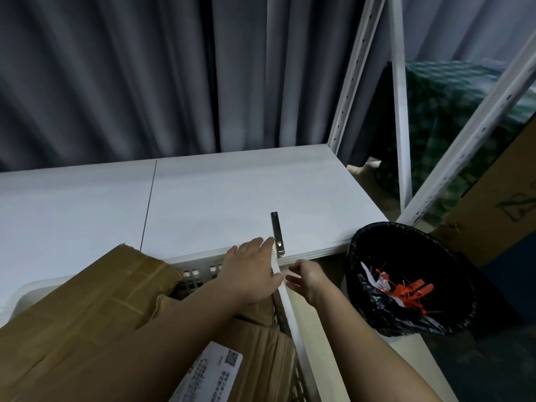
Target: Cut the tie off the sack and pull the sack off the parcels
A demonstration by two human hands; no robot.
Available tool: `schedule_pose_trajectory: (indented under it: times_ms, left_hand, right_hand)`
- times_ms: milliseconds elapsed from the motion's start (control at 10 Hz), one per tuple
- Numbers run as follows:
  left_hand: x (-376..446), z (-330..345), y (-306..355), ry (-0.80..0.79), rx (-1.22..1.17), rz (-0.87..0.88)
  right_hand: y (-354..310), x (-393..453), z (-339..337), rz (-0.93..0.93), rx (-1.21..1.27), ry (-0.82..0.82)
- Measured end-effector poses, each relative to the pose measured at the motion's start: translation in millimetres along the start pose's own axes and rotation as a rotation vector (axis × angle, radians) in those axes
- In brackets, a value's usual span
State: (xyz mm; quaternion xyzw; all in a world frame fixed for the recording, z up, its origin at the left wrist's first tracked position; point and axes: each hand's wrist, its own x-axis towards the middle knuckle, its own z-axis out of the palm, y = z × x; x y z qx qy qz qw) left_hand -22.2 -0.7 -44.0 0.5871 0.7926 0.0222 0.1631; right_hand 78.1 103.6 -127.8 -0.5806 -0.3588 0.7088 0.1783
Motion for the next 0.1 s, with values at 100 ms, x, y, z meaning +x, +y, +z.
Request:
schedule_pose_trajectory:
  times_ms: [100]
  left_hand:
    - [-12.1,-6.6,2.8,-0.004,-0.011,0.005]
  right_hand:
    - [1.6,-19.3,-8.8,-0.021,-0.083,-0.003]
